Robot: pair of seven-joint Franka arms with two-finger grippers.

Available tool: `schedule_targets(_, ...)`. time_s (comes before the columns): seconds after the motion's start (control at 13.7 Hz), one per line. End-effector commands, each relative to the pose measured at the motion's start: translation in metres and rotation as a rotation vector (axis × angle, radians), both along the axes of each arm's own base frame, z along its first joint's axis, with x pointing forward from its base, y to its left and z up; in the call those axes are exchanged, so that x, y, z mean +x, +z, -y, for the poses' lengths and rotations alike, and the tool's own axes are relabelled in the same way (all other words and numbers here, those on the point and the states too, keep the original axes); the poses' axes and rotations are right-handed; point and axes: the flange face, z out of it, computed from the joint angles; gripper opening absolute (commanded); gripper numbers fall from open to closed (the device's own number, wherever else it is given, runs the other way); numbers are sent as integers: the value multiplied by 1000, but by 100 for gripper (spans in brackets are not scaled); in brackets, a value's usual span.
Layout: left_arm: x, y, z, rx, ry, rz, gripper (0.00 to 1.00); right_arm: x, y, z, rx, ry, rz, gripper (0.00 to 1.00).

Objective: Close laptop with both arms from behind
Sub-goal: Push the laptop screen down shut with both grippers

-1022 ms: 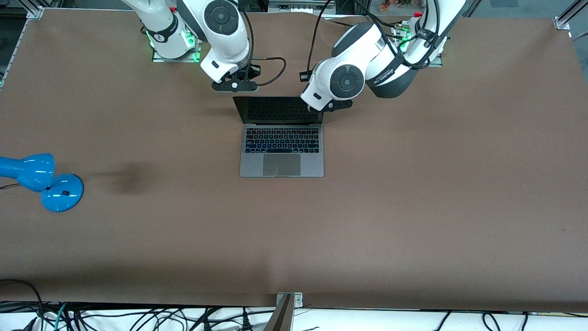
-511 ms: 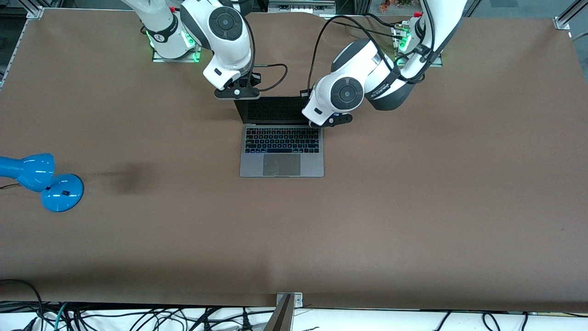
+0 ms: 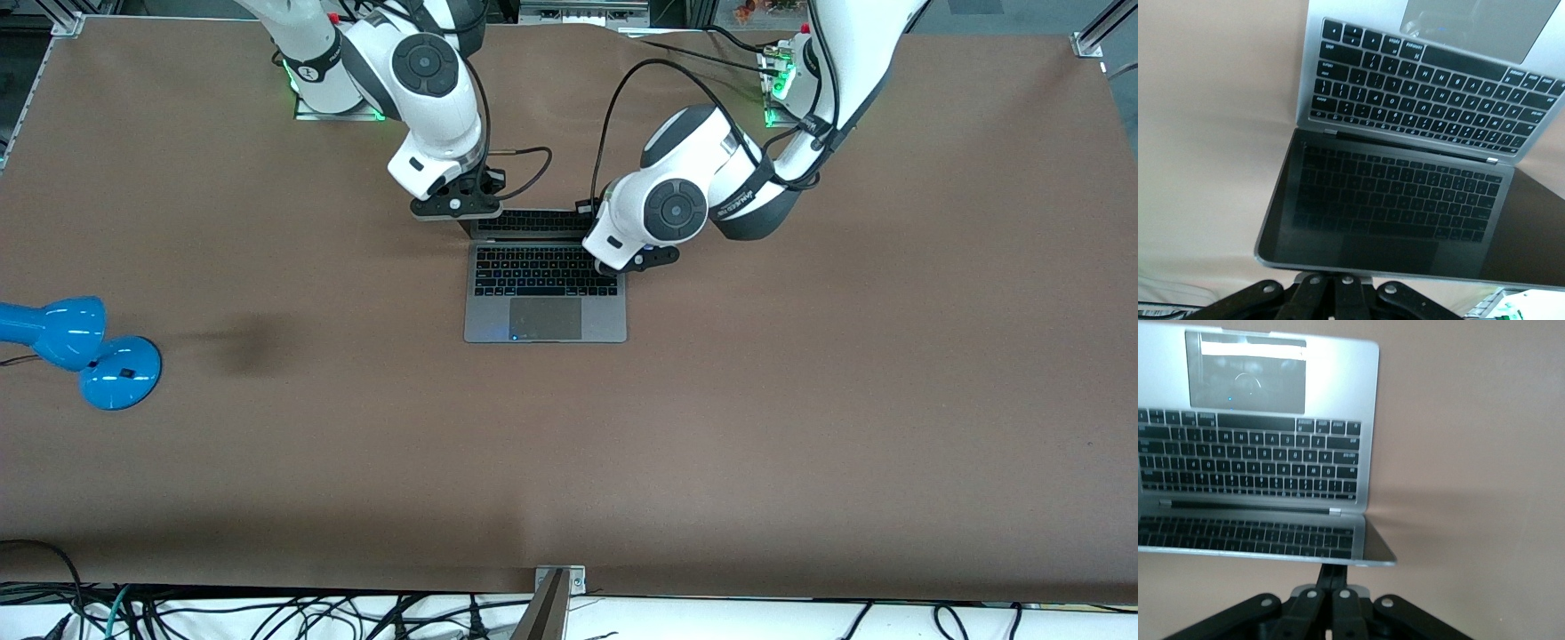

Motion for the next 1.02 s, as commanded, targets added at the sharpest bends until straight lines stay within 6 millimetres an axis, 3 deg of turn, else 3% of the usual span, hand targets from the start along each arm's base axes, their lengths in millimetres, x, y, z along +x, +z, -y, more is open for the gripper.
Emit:
schedule_targets(0.0, 17, -14, 1, 24, -11, 23, 0, 26, 0, -2, 12, -5, 12, 0)
schedule_targets(0.37, 46, -32, -5, 17, 17, 30, 0, 63, -10, 1, 33, -26, 6, 0)
schedule_targets(0.95, 70, -72, -16, 18, 57, 54, 0, 108, -50, -2, 12, 5, 11, 0)
